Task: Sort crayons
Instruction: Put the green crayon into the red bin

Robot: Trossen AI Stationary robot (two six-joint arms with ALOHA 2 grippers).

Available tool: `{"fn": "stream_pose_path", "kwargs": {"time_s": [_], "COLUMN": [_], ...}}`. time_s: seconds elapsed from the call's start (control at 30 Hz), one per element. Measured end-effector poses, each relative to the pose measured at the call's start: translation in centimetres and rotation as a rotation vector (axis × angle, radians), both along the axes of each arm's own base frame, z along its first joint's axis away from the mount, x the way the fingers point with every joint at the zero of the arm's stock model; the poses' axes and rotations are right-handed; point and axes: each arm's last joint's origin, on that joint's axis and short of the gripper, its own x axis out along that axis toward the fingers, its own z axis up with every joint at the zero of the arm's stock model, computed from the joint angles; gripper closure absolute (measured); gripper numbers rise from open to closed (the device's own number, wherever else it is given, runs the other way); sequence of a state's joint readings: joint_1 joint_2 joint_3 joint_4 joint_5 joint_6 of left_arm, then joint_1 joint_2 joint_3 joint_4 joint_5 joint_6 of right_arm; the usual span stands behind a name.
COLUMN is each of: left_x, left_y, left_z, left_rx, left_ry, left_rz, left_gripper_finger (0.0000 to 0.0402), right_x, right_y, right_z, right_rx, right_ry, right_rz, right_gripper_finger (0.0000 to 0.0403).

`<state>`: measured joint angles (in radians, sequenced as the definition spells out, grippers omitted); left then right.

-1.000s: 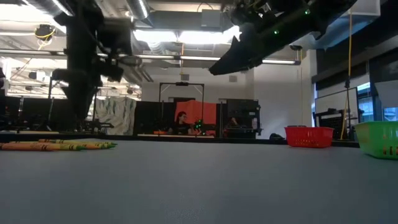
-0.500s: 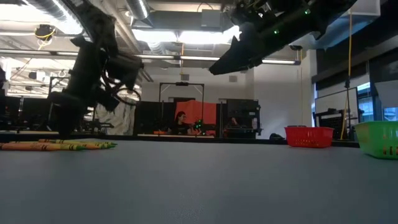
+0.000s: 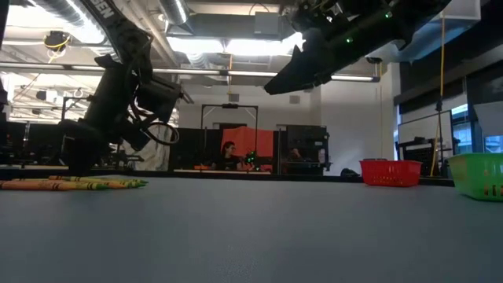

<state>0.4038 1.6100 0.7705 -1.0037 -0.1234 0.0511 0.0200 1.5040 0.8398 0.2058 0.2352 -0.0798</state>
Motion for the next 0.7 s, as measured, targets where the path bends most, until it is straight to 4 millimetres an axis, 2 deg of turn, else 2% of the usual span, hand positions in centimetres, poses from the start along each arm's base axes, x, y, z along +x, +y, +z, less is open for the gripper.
{"fn": "stream_pose_path", "kwargs": {"time_s": [0.13,0.43,0.7], "left_x": [0.1,-0.3,-0.5], "left_y": [0.0,0.8,1.3], "left_z": [0.0,0.0,0.4], "left_rx": [-0.004,0.0,0.117], "left_ry": [-0.005,-0.005,0.072], "left_rz": [-0.028,0.001,-0.027], "left_gripper_finger": [0.0293,0.0391,0.0393], "right_x": [0.0,0.0,0.0], "right_y": [0.0,0.0,0.0], "right_z": [0.0,0.0,0.0], "right_rx": [0.001,0.002,0.002], "right_ry": [0.0,0.001,0.002], "right_rz": [0.002,0.004,0.004], "right_gripper_finger": [0.0215,0.0215,0.0215]}}
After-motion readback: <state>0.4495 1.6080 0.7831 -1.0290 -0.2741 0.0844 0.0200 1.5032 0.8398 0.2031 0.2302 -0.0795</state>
